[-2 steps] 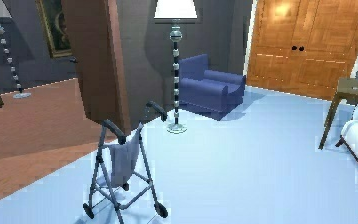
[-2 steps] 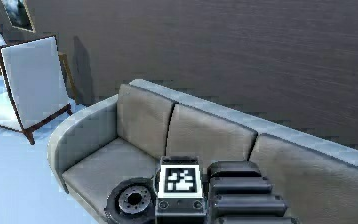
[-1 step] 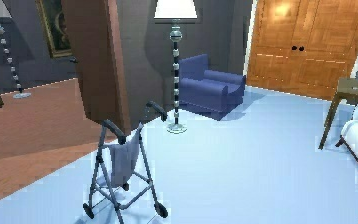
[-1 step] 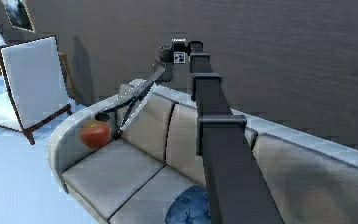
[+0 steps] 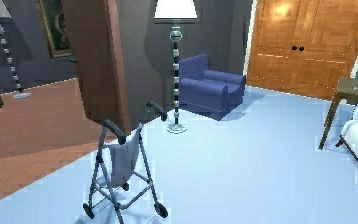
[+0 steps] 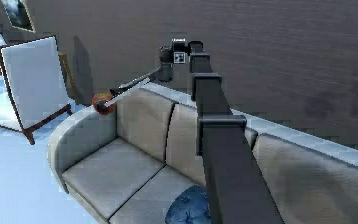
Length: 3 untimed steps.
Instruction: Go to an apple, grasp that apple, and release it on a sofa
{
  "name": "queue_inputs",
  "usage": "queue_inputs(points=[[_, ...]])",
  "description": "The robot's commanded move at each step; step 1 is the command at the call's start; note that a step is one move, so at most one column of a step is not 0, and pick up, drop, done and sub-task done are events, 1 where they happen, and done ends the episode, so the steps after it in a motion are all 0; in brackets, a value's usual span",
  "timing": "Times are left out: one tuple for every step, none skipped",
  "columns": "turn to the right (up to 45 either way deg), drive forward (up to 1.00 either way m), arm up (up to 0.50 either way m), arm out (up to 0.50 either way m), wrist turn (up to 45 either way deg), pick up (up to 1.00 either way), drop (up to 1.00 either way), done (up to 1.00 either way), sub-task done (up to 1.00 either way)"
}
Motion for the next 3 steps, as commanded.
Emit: queue_inputs(points=[[0.0,0.00,0.00,0.00,45.0,0.00,0.00,0.00,0.00],[0.0,0.00,0.00,0.00,39.0,0.00,0.00,0.00,0.00],[0.0,0.00,-0.44,0.00,0.0,0.00,0.00,0.00,0.00]])
